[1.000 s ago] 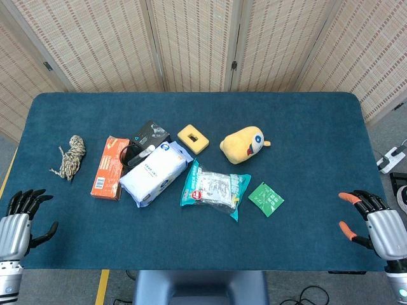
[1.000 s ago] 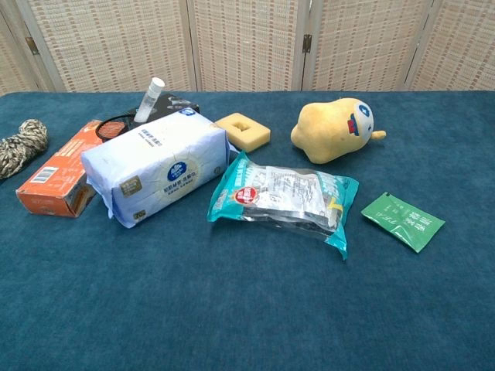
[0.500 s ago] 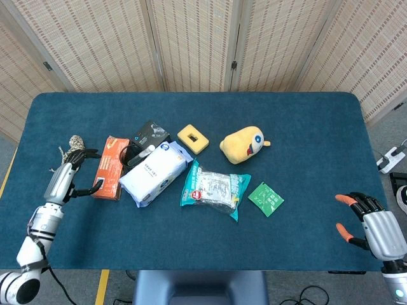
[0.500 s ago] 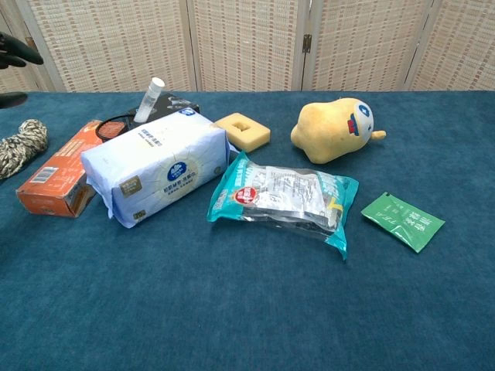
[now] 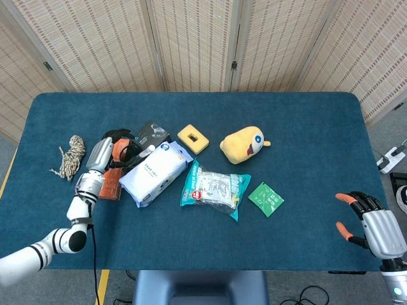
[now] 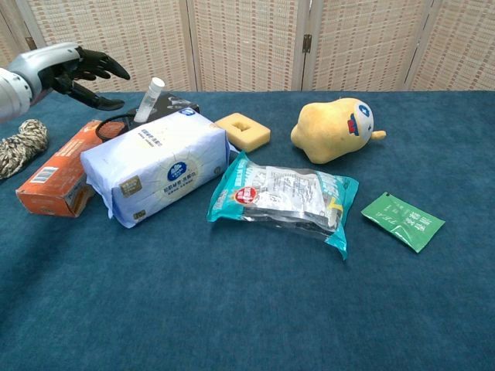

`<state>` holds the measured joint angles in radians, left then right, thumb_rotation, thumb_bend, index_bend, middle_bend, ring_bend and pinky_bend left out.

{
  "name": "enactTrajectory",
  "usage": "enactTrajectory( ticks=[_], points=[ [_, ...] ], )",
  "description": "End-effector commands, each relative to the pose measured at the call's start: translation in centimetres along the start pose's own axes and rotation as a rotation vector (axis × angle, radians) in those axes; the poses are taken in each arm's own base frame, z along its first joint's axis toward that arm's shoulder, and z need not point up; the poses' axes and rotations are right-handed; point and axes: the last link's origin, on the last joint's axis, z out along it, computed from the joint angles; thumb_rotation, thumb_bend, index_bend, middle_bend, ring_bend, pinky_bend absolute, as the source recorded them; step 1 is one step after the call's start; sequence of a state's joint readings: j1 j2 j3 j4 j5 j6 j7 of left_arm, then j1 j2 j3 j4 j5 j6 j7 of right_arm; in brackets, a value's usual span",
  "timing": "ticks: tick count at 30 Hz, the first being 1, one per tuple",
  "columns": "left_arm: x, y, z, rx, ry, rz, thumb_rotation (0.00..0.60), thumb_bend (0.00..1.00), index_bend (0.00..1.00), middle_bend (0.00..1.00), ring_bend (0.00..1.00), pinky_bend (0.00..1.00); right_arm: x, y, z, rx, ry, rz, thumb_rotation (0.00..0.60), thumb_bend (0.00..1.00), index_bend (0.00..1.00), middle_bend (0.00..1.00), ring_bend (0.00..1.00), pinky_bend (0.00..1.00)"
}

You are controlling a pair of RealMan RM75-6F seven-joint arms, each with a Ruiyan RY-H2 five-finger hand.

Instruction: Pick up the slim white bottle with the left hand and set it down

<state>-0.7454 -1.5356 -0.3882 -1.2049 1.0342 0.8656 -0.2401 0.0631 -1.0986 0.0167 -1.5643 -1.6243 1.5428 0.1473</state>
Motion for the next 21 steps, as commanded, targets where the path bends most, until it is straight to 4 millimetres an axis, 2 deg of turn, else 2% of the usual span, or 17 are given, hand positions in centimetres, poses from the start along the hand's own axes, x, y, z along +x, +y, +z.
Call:
enactTrajectory(
  ticks=[1,9,21],
  points=[
    [-1.1,0.6,1.6,0.033,-0.021,-0.005,0.6,0.33,0.37,0.23,0.14,0.1,0.0,0.0,0.1,-0.004,0.0,-0.001,0.6,0.23,0.25,0.29,0.2,0.25],
    [-2.3,0.6,2.3,0.084,-0.09,-0.084,0.6,0.34,0.41,0.23,0.14,0.1,-0.1,0.2,0.4,-0.019,-0.005,-0.002,0.6,0.23,0.25,0.29,0.2,0.25],
    [-2.8,0.8,2.7,0.104,-0.116,-0.115,0.6,0.34,0.44,0.24,0.14,0.1,-0.1,0.2,0.6,-0.027,-0.009,-0.007,0.6,0.23,0.25,0.29,0.2,0.25]
  ],
)
